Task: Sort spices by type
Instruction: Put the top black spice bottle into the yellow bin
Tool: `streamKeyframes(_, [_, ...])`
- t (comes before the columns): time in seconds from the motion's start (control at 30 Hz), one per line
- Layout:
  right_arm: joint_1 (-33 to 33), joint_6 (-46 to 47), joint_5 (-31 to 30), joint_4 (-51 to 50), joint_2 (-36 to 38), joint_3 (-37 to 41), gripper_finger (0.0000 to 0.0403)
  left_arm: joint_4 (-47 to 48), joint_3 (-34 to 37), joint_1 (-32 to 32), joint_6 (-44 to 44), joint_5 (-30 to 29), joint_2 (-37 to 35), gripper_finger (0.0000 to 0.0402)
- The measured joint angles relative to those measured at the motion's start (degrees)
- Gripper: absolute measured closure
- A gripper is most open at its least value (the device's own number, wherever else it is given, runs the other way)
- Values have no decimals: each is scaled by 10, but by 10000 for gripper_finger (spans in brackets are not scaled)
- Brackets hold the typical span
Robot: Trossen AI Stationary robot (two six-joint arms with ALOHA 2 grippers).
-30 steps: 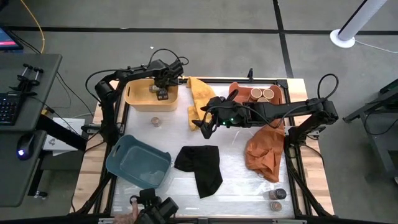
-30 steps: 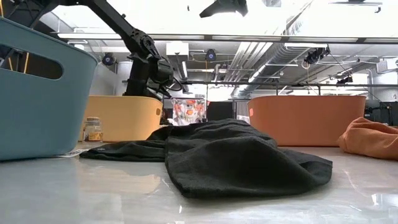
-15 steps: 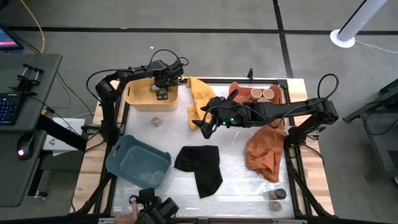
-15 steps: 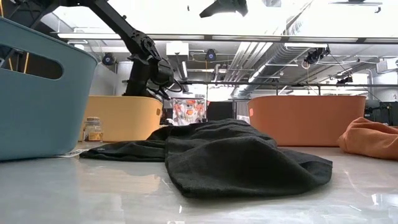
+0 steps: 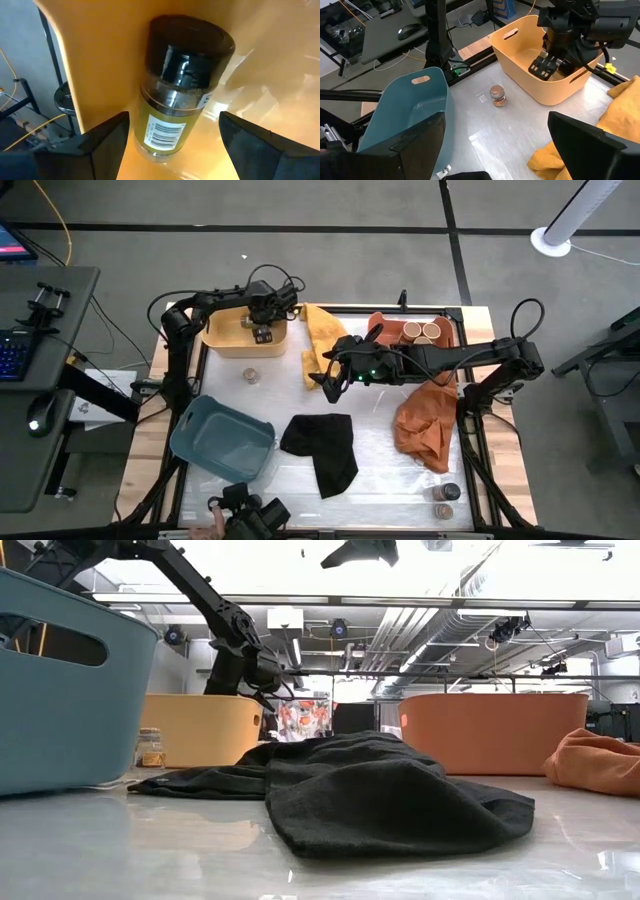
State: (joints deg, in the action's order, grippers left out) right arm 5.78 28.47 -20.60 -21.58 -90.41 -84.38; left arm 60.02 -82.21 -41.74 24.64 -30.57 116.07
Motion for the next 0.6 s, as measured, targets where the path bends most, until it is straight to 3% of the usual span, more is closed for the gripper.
streamKeyframes(0.17, [0, -2, 0, 0, 0, 0, 55, 0, 0, 5, -8, 3, 0, 154])
streamKeyframes(0.5, [0, -4, -1, 0, 0, 0, 55, 0, -3, 10, -16, 18, -5, 373])
streamKeyframes(0.6, [0, -4, -1, 0, 0, 0, 55, -1, -1, 10, -16, 41, -1, 396])
